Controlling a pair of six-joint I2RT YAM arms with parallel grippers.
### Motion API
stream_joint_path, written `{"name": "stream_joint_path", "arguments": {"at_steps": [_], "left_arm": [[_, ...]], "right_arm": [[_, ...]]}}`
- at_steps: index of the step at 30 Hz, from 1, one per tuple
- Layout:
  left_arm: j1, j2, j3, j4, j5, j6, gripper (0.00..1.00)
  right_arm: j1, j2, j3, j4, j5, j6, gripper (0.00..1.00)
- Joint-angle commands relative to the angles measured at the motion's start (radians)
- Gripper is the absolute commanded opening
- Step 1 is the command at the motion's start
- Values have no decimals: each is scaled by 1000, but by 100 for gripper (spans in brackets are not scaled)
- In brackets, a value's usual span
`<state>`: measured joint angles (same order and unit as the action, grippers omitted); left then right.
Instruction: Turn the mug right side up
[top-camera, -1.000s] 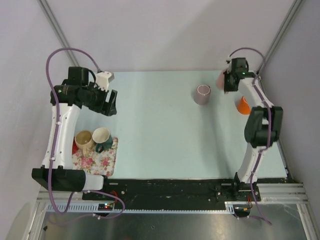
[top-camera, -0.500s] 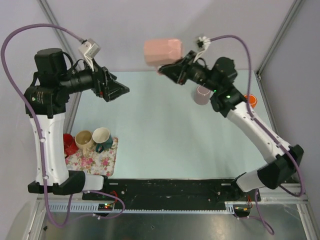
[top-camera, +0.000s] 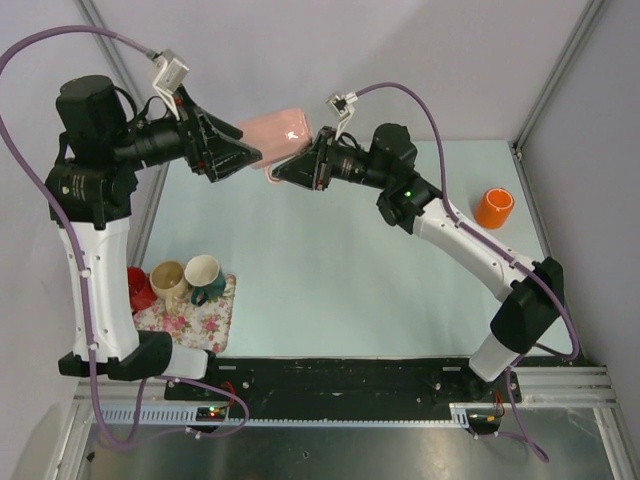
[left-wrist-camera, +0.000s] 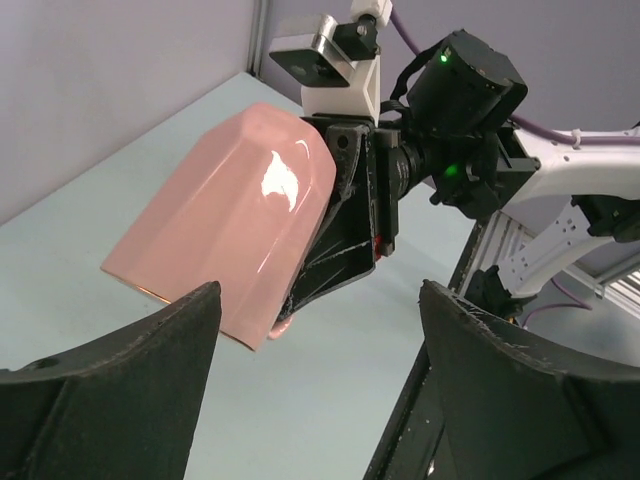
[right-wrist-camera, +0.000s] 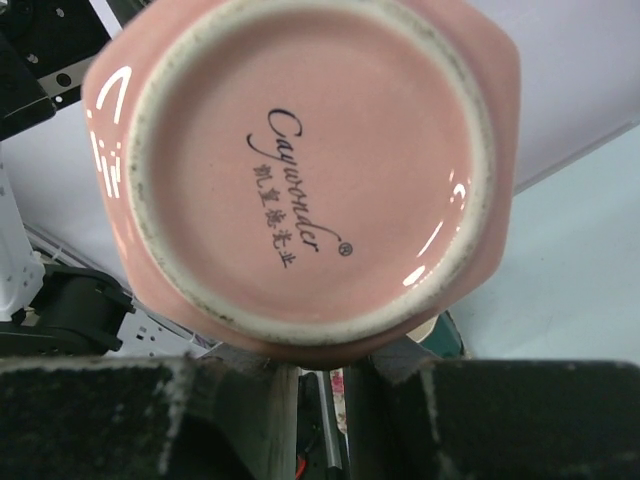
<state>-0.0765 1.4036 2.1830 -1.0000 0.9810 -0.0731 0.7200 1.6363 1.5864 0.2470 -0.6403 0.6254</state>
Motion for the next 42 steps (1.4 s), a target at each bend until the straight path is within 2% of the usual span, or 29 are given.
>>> {"name": "stream_joint_path", "arguments": {"at_steps": [1, 8, 14, 19, 22, 26, 29, 31, 32, 33, 34, 35, 37, 39, 40, 42], "left_arm": [[-4, 13, 24, 42, -19, -57, 83], [26, -7, 15, 44, -32, -49, 84], [27, -9, -16, 47, -42, -57, 84], [-16, 4, 28, 61, -29, -54, 84], [-36, 17, 61, 81, 5, -67, 80], [-48, 28, 77, 117, 71, -104, 67], [-50, 37, 51, 207, 104, -205, 58], [-50, 39, 23, 273, 97, -278, 40], [-50, 39, 11, 292, 82, -298, 22], [-47, 35, -9, 300, 56, -310, 11], [-42, 30, -32, 304, 34, -318, 6], [-32, 21, -66, 306, 0, -324, 3], [5, -3, -150, 308, -69, -320, 1], [68, -29, -236, 285, -156, -283, 0], [98, -39, -262, 254, -221, -228, 0], [146, -42, -272, 82, -339, -78, 0]], "right_arm": [[15, -47, 93, 202, -23, 28, 0], [-37, -104, 71, 159, 20, -10, 0], [-18, -137, 78, 115, 57, -88, 0], [0, -95, 110, 140, 29, -44, 0], [10, -58, 137, 151, 3, -14, 0], [19, 4, 214, 150, -65, 29, 0], [39, 90, 322, 87, -143, 37, 0], [53, 134, 379, 33, -165, 23, 0], [57, 149, 389, 18, -167, 20, 0], [57, 157, 392, 2, -162, 20, 0], [55, 162, 390, -15, -153, 16, 0], [51, 166, 387, -45, -134, 12, 6], [36, 166, 368, -103, -97, -5, 32], [20, 159, 335, -171, -63, -38, 73], [12, 153, 319, -201, -49, -61, 86], [-2, 134, 274, -301, -10, -112, 96]]}}
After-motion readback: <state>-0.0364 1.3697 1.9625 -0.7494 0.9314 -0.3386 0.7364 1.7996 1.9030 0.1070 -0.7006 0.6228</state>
